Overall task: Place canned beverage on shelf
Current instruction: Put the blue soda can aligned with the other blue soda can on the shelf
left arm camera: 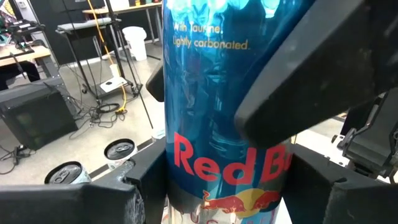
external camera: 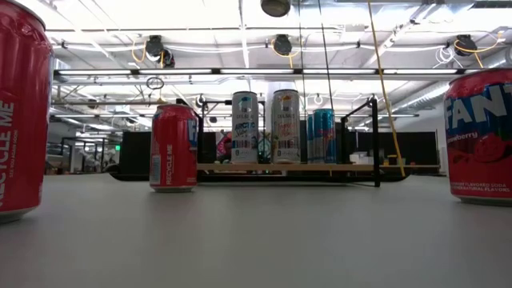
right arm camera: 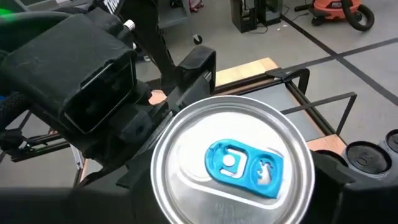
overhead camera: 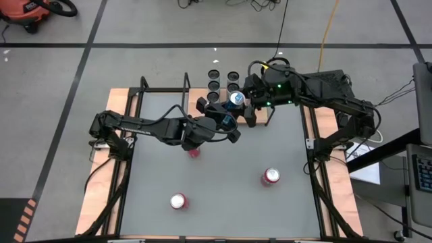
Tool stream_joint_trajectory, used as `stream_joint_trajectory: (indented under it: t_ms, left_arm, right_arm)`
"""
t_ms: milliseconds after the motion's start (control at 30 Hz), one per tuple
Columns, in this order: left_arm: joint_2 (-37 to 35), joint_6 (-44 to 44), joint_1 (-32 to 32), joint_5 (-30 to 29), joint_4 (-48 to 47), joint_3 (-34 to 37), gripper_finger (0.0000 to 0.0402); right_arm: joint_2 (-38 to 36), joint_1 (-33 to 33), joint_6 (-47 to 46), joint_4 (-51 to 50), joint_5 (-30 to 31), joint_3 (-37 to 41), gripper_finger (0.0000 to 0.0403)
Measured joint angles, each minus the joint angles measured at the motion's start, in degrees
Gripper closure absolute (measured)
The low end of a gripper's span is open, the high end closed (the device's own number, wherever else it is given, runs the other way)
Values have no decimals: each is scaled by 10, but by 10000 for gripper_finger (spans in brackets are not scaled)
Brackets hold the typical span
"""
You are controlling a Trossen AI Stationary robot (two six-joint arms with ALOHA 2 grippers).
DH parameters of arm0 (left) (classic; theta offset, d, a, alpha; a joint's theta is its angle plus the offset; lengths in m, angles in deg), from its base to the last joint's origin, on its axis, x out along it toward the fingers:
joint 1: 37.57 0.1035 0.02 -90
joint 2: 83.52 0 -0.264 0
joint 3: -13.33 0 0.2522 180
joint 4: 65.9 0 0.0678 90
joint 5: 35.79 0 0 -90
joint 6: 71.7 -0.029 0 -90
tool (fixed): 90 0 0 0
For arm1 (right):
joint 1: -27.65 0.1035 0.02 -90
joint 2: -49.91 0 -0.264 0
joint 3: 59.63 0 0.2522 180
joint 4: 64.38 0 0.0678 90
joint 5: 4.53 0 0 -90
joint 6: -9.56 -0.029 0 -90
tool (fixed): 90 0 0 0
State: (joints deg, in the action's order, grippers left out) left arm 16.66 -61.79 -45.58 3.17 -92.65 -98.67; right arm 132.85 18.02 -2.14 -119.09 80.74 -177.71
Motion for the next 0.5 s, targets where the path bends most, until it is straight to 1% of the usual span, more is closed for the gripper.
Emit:
stream_joint_trajectory:
  t_ms: [500]
  left_arm:
    - [0, 2, 0, 0, 0, 0, 162]
  right_arm:
    - [-24, 0, -2, 5, 0, 0, 150]
